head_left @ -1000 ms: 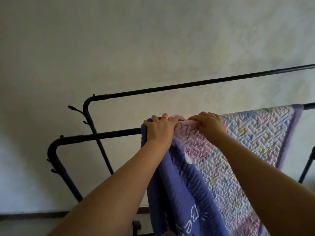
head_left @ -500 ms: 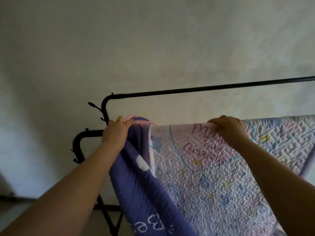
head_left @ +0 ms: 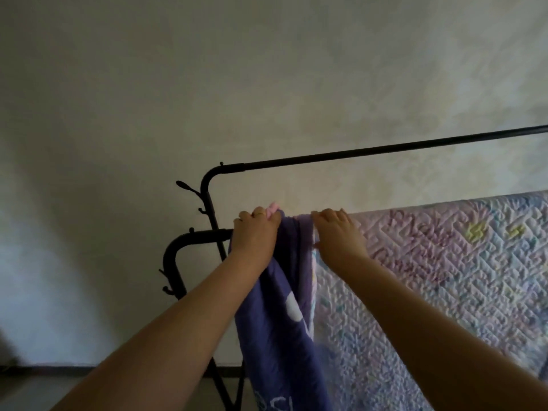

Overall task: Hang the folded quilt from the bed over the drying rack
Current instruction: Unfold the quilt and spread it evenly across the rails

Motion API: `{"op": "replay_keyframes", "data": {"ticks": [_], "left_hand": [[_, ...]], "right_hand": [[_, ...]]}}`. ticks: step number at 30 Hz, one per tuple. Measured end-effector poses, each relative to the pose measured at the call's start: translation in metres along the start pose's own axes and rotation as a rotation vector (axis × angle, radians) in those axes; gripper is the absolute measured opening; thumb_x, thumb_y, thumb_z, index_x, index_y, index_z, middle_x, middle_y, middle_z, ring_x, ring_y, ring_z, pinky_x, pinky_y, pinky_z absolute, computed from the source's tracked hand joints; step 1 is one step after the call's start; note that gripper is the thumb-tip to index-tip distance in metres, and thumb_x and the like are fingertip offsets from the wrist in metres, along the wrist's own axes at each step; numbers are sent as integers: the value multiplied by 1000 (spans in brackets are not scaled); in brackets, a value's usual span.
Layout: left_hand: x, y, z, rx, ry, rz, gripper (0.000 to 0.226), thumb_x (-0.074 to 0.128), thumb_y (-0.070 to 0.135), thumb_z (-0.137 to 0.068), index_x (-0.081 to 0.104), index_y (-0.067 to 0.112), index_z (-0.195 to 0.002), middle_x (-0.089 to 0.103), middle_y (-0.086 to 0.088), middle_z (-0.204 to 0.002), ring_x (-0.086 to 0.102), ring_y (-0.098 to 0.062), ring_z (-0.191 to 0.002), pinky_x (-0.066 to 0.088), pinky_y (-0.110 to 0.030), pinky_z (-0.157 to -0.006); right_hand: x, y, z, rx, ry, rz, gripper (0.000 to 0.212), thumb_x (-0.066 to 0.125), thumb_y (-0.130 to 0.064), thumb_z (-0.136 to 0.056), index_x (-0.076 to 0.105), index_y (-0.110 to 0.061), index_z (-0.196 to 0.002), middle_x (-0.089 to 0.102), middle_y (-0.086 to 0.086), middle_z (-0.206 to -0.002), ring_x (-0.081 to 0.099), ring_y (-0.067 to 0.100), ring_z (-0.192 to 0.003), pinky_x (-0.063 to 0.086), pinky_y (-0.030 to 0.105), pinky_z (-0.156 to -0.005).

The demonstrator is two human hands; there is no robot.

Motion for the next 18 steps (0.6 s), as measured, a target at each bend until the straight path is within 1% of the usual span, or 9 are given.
{"op": "replay_keyframes", "data": {"ticks": [2,4,7,8,10,12,14,16,18], "left_hand": [[4,-30,2,17,28,52,50,48,13,-95,34,22,-142,49,-16,-127,53,-35,-102,45,-40,-86],[9,-59,7,23,43,132,40,44,20,-98,41,25,-138,49,-15,-125,55,-34,-102,46,-39,-84],[14,-87,14,66,33,243,36,43,25,-99,46,27,-134,48,-14,-128,56,-32,-104,46,-39,-85],[14,-95,13,75,39,254,35,43,24,-99,48,27,-133,49,-13,-129,56,-32,-105,46,-38,-85],[11,-114,14,65,73,231,32,42,22,-98,53,27,-128,52,-12,-124,56,-31,-102,45,-37,-82],[10,-133,16,-17,73,242,30,41,18,-97,60,27,-118,55,-11,-117,54,-32,-99,44,-38,-81],[13,-149,17,-132,5,285,28,40,15,-95,61,21,-113,53,-13,-116,52,-33,-101,44,-41,-83],[19,-161,18,-263,-125,302,29,40,19,-94,56,17,-119,48,-14,-122,48,-34,-109,42,-42,-90],[23,-171,20,-375,-262,296,39,39,25,-92,50,16,-128,45,-14,-129,44,-34,-117,38,-42,-96]], "right_hand": [[6,-6,-5,89,69,66,34,57,-6,-85,56,-7,-120,56,13,-120,48,33,-116,34,39,-102],[9,-1,-6,157,103,142,26,52,-1,-83,59,-3,-108,58,17,-110,50,37,-106,38,41,-95],[8,4,-6,195,113,212,26,48,2,-81,57,0,-105,58,20,-107,51,38,-103,39,44,-96],[8,4,-7,208,96,229,26,48,2,-82,56,0,-107,57,20,-108,50,38,-104,38,44,-98],[9,0,-9,237,55,251,27,48,0,-84,54,-3,-110,55,17,-112,49,35,-109,37,41,-102],[9,-4,-11,262,26,263,29,48,0,-85,53,-5,-113,54,14,-115,48,33,-112,36,39,-104],[7,-6,-12,282,1,275,30,47,0,-85,51,-5,-114,53,14,-117,47,32,-114,35,38,-106],[5,-7,-11,293,-31,284,31,47,-1,-86,49,-6,-116,51,14,-119,46,31,-117,34,39,-107],[5,-7,-11,292,-58,279,33,48,-3,-87,48,-8,-120,50,13,-122,45,31,-119,33,39,-109]]}}
Point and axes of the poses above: each hand's wrist, its own z-axis away from the middle knuckle, its own x-axis out of the palm, y = z × x, the point moved 6 cm from there along -z, towards the middle knuckle
